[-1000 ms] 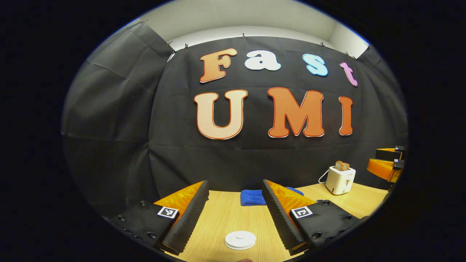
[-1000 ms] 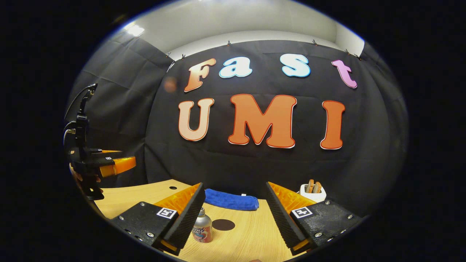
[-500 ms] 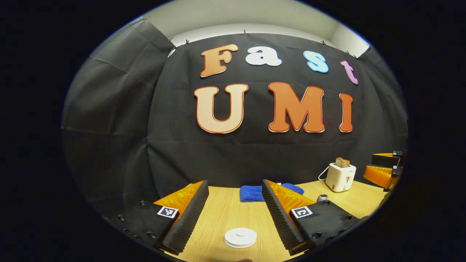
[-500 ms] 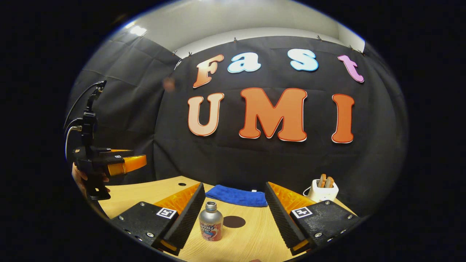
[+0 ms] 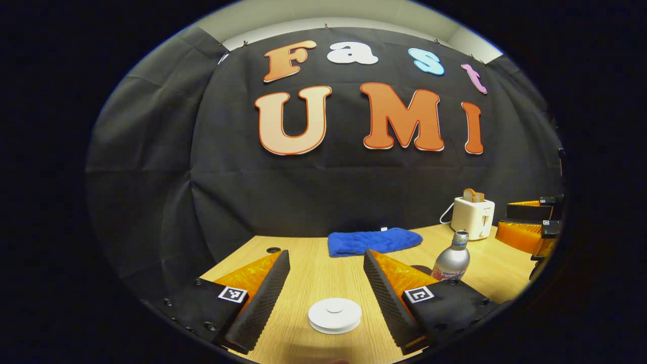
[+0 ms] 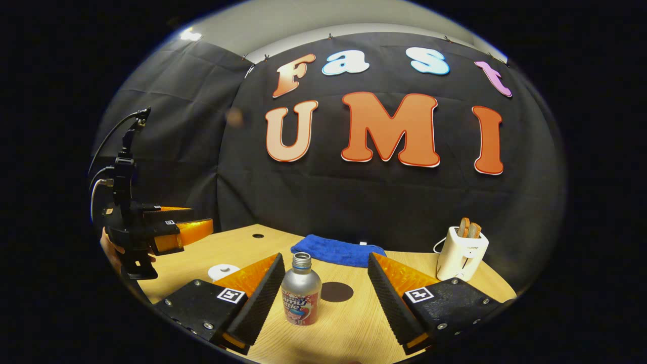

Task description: Open the teacup lid with one hand, grasp the water bottle and pour water into the teacup with the other hand; after pouring, place the water bottle on the coaster and then close the teacup lid.

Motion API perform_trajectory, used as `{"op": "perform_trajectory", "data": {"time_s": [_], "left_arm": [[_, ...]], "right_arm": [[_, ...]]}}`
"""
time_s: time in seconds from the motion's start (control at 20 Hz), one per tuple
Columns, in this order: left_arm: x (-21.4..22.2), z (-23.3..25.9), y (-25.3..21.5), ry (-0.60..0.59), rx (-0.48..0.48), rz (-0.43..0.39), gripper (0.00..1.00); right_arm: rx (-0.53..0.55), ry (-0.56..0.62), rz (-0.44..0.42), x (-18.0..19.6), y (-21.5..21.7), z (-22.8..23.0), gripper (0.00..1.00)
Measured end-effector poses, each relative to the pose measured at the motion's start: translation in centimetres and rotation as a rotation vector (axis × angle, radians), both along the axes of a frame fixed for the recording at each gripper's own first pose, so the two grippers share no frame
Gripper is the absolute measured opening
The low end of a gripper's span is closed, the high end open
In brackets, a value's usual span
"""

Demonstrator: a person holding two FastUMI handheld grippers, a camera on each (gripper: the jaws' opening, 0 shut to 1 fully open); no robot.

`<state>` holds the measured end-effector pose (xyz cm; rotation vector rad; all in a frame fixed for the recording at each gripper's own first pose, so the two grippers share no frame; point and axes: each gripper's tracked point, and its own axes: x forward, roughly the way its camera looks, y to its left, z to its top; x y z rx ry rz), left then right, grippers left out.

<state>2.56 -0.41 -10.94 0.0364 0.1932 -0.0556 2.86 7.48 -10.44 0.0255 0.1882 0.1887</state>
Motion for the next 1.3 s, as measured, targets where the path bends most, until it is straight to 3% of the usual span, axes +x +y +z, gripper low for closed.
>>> {"op": "perform_trajectory", "data": {"time_s": [0.25,0.55,0.7,0.75,0.85,0.9,1.15,1.25,1.3], "left_arm": [[0.8,-4.0,0.0,0.076,0.015,-0.016,0.97],[1.7,-8.4,-0.1,0.166,0.034,-0.032,0.95],[2.3,-9.6,-0.5,0.195,0.053,-0.048,0.98],[2.3,-10.1,-0.4,0.207,0.059,-0.05,0.88],[2.6,-11.0,-0.8,0.224,0.061,-0.055,0.92],[2.7,-11.3,-0.8,0.229,0.061,-0.059,0.8],[3.3,-12.2,-1.1,0.237,0.075,-0.055,0.74],[3.2,-12.2,-1.2,0.24,0.056,-0.053,0.53],[3.3,-12.3,-1.1,0.241,0.053,-0.055,0.54]], "right_arm": [[0.012,0.066,0.045,0.4,1.5,-3.1,0.99],[-0.046,0.131,0.128,1.0,3.9,-6.9,0.99],[-0.048,0.166,0.142,1.6,4.4,-8.6,0.99],[-0.049,0.176,0.143,1.8,4.5,-9.0,0.99],[-0.049,0.192,0.148,2.1,4.7,-9.8,0.99],[-0.049,0.198,0.15,2.2,4.7,-10.1,0.99],[-0.051,0.227,0.144,2.8,4.7,-11.4,0.99],[-0.049,0.23,0.147,2.9,4.8,-11.6,0.99],[-0.049,0.23,0.148,2.9,4.8,-11.7,0.99]]}}
